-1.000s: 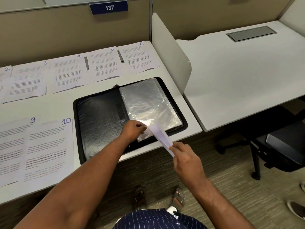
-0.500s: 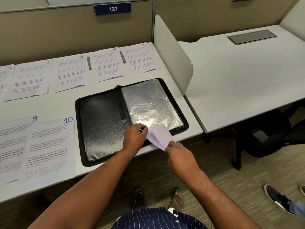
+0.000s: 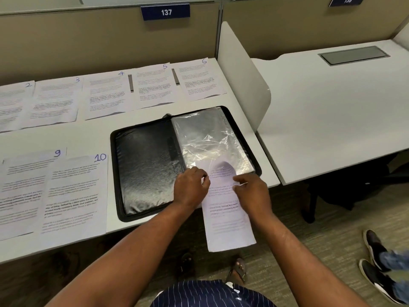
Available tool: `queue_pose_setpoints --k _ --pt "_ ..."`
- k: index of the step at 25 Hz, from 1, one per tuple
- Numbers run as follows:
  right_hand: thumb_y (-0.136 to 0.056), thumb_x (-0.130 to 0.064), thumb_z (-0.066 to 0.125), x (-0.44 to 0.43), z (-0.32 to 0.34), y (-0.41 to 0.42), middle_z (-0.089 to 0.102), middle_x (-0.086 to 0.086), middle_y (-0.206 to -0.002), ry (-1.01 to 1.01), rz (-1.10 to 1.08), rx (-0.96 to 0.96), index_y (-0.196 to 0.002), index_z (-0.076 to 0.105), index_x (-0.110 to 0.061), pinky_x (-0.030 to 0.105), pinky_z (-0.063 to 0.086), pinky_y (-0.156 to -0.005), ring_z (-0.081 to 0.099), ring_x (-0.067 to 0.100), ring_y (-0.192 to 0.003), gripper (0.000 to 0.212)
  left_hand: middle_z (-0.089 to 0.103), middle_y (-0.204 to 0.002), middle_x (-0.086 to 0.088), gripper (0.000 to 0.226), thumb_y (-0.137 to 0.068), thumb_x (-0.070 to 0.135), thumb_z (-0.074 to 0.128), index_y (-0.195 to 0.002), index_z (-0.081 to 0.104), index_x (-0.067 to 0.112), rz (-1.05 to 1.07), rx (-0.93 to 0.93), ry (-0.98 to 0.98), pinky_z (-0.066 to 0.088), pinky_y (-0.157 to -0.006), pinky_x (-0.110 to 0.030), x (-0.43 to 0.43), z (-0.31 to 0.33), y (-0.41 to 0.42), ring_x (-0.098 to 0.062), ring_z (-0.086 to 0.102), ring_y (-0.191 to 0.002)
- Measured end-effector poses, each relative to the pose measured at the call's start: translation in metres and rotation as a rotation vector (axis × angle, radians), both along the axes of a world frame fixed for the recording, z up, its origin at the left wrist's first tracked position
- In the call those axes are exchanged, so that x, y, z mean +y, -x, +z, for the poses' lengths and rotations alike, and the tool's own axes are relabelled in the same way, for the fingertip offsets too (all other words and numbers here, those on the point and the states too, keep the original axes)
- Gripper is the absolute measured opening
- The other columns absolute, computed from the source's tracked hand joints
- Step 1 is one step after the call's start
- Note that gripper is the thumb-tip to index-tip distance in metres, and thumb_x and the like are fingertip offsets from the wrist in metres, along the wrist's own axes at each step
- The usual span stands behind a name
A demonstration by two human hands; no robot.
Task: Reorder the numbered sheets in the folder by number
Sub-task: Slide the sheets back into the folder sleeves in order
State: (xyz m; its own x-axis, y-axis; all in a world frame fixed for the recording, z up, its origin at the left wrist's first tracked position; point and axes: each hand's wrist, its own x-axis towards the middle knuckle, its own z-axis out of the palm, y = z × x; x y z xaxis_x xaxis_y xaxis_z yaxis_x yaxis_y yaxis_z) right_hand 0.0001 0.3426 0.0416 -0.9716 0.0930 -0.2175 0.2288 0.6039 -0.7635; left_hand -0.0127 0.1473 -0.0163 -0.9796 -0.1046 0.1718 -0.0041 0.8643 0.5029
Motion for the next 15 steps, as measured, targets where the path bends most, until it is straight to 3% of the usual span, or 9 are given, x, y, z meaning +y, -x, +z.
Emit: queue_pose_setpoints --k 3,9,13,15 --pt "-0.090 -0.010 0.073 0.018 -0.012 0.006 0.070 -0.003 -0.115 0.084 -0.133 -0.098 -0.118 0.073 -0.018 0.029 0.057 -0.082 0.065 0.009 -0.094 0.029 0.070 -0.091 0.005 0.012 -0.089 0.029 0.067 -0.097 0.073 0.020 -0.044 0.006 0.067 0.047 -0.078 -0.035 0.003 -0.003 0.005 -0.018 0.063 -0.084" --pt "-0.093 -0.007 0.070 0.024 -0.030 0.027 0.065 -0.008 -0.110 0.142 -0.104 -0.133 -0.122 0.072 -0.018 0.035 0.058 -0.093 0.067 0.015 -0.102 0.031 0.072 -0.094 0.002 0.018 -0.087 0.026 0.069 -0.104 0.072 0.019 -0.114 -0.025 0.151 0.047 -0.076 -0.036 0.015 -0.010 0.017 -0.022 0.065 -0.086" --pt "-0.092 -0.007 0.072 0.040 -0.040 0.019 0.064 -0.010 -0.112 0.206 -0.133 -0.092 -0.122 0.067 -0.020 0.023 0.053 -0.082 0.064 0.008 -0.100 0.032 0.070 -0.088 -0.002 0.013 -0.090 0.025 0.065 -0.096 0.073 0.016 -0.147 -0.063 0.219 0.047 -0.070 -0.036 0.025 -0.014 0.024 -0.027 0.065 -0.080" --pt "-0.089 -0.005 0.075 0.055 -0.047 0.000 0.065 -0.009 -0.111 0.311 -0.222 -0.122 -0.123 0.061 -0.020 0.024 0.053 -0.080 0.064 0.006 -0.099 0.039 0.069 -0.087 -0.004 0.015 -0.092 0.025 0.060 -0.093 0.072 0.016 -0.141 -0.096 0.230 0.046 -0.069 -0.037 0.027 -0.017 0.025 -0.028 0.063 -0.079"
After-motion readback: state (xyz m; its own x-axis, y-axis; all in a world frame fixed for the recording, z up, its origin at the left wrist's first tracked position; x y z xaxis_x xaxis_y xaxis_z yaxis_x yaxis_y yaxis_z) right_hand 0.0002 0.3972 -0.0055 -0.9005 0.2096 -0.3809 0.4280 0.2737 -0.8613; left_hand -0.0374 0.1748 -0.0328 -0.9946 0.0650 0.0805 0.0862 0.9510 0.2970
